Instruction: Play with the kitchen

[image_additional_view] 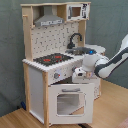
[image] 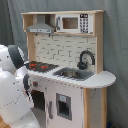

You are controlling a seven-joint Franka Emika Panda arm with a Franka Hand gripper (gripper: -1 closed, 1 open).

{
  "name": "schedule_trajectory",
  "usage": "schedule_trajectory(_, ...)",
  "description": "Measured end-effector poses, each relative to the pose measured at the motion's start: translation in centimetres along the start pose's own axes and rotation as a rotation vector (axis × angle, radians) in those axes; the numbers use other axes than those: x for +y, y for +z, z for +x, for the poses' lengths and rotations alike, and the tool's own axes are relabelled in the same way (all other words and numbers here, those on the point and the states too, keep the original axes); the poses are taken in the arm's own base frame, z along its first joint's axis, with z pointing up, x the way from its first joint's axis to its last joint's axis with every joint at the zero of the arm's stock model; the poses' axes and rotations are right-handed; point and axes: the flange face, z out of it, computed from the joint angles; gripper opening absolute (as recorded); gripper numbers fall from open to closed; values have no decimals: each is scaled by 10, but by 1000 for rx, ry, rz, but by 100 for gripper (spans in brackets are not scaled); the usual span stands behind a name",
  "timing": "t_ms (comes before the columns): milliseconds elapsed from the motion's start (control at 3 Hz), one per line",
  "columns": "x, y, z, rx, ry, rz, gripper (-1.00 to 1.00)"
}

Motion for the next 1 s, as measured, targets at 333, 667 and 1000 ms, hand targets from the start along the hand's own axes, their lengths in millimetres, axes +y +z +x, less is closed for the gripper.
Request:
schedule_trajectory(333,-3,8,8,-8,7,7,-100)
schedule_trajectory(667,-10,10,27,-3,4,6,-100)
schedule_trajectory(1000,-10,4,50,11,-16,-10,-100)
